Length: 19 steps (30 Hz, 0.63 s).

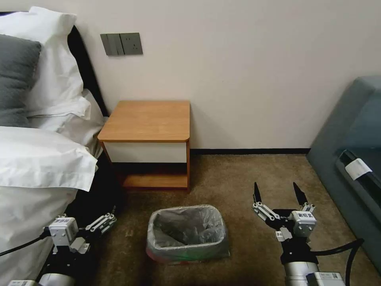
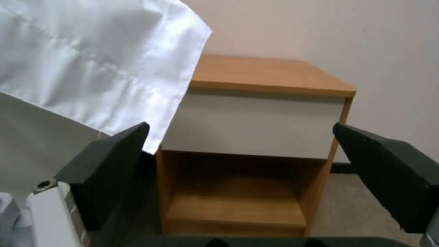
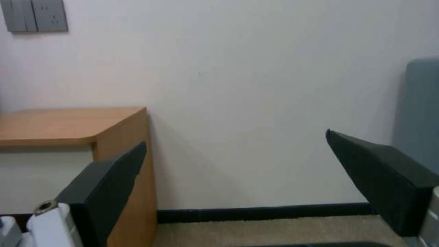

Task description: Pick up the garbage bag from the table and place it over the trash can.

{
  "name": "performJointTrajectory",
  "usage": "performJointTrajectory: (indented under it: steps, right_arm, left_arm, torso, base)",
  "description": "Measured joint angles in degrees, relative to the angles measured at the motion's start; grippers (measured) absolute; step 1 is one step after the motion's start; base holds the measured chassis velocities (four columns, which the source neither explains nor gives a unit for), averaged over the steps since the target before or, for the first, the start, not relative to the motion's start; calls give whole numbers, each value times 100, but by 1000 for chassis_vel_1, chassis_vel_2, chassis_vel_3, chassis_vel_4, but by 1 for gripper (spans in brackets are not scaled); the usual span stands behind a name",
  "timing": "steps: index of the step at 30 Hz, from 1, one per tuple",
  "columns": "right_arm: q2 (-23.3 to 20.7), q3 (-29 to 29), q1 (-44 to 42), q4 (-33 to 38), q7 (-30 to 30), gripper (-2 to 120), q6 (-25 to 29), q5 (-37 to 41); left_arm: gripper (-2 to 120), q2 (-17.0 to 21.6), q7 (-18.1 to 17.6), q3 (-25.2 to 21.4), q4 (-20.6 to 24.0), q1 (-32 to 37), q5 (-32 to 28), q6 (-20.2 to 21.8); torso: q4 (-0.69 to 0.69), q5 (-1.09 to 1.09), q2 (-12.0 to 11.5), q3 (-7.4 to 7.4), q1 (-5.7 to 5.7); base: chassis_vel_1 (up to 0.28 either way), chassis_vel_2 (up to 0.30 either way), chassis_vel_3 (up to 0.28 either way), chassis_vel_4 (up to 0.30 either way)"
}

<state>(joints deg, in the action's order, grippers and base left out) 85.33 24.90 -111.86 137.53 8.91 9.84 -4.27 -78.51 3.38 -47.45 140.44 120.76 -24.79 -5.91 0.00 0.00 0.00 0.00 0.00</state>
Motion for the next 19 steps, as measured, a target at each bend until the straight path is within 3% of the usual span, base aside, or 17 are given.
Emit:
performJointTrajectory:
  steps: [19]
  right_arm:
    - [0, 0, 0, 0, 0, 100, 0, 0]
  left_arm:
    - [100, 0, 0, 0, 0, 0, 0, 0]
  torso:
    - [0, 0, 0, 0, 0]
  base:
    - [0, 0, 0, 0]
